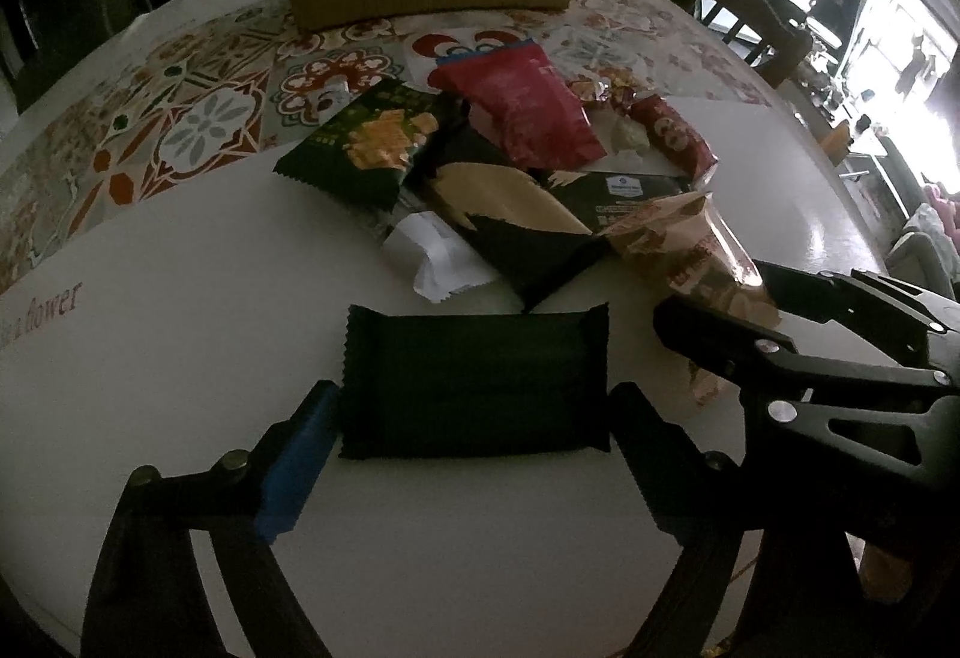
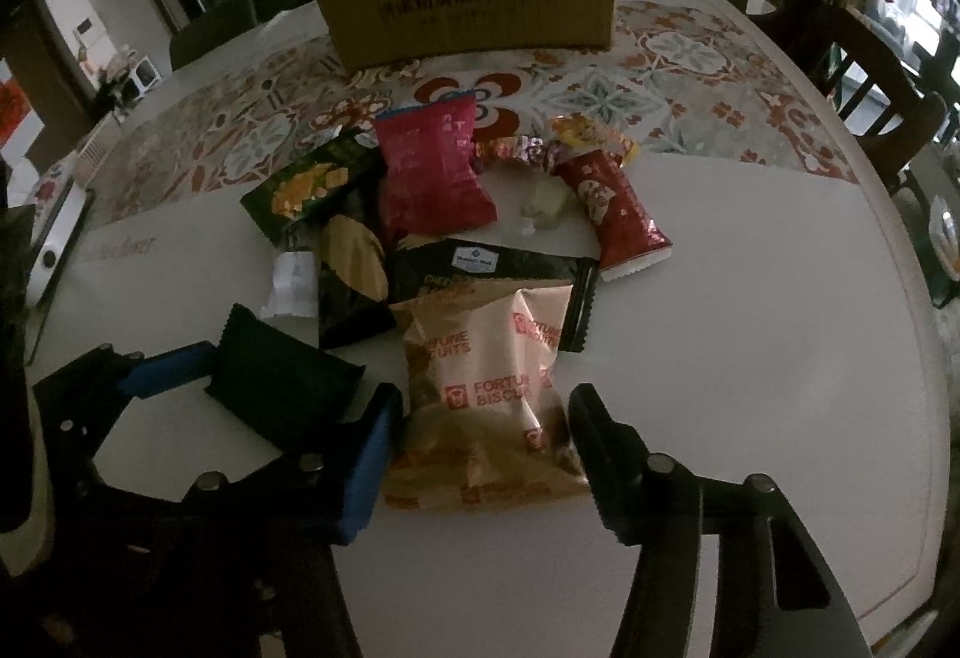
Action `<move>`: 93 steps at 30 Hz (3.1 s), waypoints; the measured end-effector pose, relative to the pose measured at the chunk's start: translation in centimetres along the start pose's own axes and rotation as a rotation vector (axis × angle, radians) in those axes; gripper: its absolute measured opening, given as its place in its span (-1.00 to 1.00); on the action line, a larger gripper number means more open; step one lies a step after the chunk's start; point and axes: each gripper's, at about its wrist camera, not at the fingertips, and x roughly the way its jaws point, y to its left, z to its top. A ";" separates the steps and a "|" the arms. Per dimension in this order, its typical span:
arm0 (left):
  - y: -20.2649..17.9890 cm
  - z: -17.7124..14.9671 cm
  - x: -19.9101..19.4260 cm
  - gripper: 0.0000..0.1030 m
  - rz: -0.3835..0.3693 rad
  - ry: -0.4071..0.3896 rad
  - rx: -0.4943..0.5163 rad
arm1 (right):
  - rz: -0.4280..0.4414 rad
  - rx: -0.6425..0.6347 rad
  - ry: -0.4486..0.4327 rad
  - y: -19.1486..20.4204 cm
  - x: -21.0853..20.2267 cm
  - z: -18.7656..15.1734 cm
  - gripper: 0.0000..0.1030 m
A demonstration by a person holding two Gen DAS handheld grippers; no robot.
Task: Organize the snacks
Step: 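Grasp the black bar with the left tool while the right tool grasps the Fortune Biscuits bag, then carry both packets to the cardboard box and release them inside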
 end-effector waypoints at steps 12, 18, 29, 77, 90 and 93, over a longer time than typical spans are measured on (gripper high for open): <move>-0.2 -0.3 -1.0 0.52 -0.022 -0.037 0.003 | 0.006 0.018 -0.017 -0.2 -0.7 -0.5 -0.06; 0.0 -0.3 -1.8 -0.13 -0.017 -0.064 -0.006 | -0.007 0.020 -0.034 -0.2 -1.4 -0.7 -0.07; 1.6 -0.9 -3.7 0.85 0.010 -0.124 -0.038 | -0.008 -0.014 -0.048 0.8 -2.0 -1.3 -0.07; 1.8 -0.4 -3.7 0.41 -0.014 -0.165 0.018 | -0.041 -0.034 -0.071 1.4 -2.6 -1.3 -0.07; 1.0 2.4 -8.6 0.41 0.029 -0.335 0.018 | -0.035 -0.047 -0.258 1.2 -6.7 0.9 -0.07; 1.1 3.8 -9.5 0.41 0.030 -0.370 0.018 | -0.042 -0.053 -0.308 1.2 -7.7 2.0 -0.07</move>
